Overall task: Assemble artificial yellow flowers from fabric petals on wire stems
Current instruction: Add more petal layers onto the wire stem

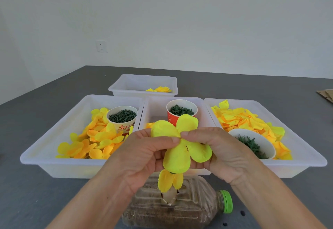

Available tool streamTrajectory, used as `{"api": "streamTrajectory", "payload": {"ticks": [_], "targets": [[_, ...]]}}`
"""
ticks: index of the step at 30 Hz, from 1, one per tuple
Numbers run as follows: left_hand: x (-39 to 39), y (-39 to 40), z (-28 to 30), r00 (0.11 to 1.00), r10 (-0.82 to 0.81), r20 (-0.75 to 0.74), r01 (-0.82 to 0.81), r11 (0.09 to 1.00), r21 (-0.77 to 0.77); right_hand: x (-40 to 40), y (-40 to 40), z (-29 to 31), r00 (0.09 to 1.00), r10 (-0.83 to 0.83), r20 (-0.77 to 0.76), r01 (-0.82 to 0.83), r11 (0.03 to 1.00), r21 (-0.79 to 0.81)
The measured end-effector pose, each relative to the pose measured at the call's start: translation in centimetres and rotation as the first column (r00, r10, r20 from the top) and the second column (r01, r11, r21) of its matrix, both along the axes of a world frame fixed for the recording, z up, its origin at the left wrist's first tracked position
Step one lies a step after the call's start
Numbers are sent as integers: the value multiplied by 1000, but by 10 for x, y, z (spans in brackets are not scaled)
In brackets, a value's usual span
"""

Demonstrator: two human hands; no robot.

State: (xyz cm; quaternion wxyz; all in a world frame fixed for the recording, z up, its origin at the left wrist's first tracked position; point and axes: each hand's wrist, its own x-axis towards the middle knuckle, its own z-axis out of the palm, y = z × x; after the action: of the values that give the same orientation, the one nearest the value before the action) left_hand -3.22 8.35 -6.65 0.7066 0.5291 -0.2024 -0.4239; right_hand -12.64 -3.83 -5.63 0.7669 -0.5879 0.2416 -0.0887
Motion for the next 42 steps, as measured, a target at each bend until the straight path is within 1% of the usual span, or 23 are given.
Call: {"api": "streamTrajectory", "payload": {"ticks": [5,9,13,17,20,25,28,33,39,42], "targets": [[-2,1,-5,999,-25,-35,25,1000,-4,-3,-1,-2,1000,29,8,-29,999,37],[-2,1,-7,998,-27,-48,27,1000,-7,-1,-2,-5,999,47,-4,-47,999,23],[-2,1,-9,999,-20,-34,21,1000,24,0,-3,-10,999,39,-36,-39,999,9],[0,3,-12,1000,15,26,-17,999,52,0,-3,-17,998,66,-11,-67,997,-34],[0,4,-14,996,51,66,-56,996,73,1,-1,-21,998,64,10,-62,992,-108],[0,6,-22,951,140,275,-176,978,113,2,2,-27,1000,-22,-14,18,963,-268],[0,7,-26,932,146,332,-194,974,119,1,4,-27,999,-44,-31,32,952,-304],[1,7,-29,941,121,316,-171,976,137,0,3,-32,999,-36,-30,27,963,-268],[1,12,-29,960,73,270,-118,981,154,-3,2,-35,1000,28,13,-26,992,-125],[1,13,-28,960,56,276,-106,980,169,-4,1,-35,999,43,7,-42,994,-101]]}}
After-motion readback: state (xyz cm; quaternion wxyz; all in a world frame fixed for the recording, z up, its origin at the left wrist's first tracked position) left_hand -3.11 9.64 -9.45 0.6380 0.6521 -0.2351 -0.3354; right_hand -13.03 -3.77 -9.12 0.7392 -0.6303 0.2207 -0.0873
